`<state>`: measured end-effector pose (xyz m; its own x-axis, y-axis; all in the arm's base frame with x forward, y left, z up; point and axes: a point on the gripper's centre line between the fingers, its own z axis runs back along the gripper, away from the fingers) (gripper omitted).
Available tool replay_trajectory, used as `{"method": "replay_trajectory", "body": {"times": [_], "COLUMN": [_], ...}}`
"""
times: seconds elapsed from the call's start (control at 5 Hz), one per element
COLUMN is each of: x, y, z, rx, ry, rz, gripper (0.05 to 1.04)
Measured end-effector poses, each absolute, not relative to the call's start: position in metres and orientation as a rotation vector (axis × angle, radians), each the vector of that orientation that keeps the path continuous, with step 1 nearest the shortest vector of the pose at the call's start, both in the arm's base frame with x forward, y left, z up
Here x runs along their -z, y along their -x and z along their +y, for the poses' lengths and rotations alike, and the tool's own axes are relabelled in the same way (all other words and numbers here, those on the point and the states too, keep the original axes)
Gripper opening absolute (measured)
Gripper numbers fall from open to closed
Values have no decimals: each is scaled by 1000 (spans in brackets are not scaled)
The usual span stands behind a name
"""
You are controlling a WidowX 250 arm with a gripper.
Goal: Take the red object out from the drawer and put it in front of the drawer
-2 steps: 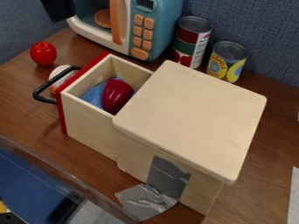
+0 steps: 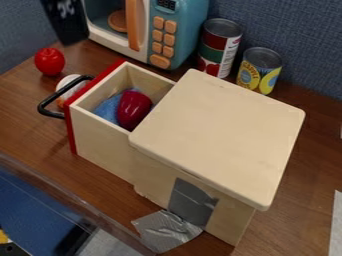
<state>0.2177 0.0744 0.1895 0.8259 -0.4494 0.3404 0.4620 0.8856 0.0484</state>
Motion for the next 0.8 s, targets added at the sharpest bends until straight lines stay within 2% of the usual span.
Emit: {"method": "replay_trajectory", "body": {"times": [0.2, 0.4, 0.8], "x": [-174, -159, -132], "y": [-211, -209, -229], "z": [71, 63, 56], "rx": [361, 283, 185], "ry": [62, 54, 38], "rz": [-399, -433, -462], "gripper": [1000, 1000, 1000]}}
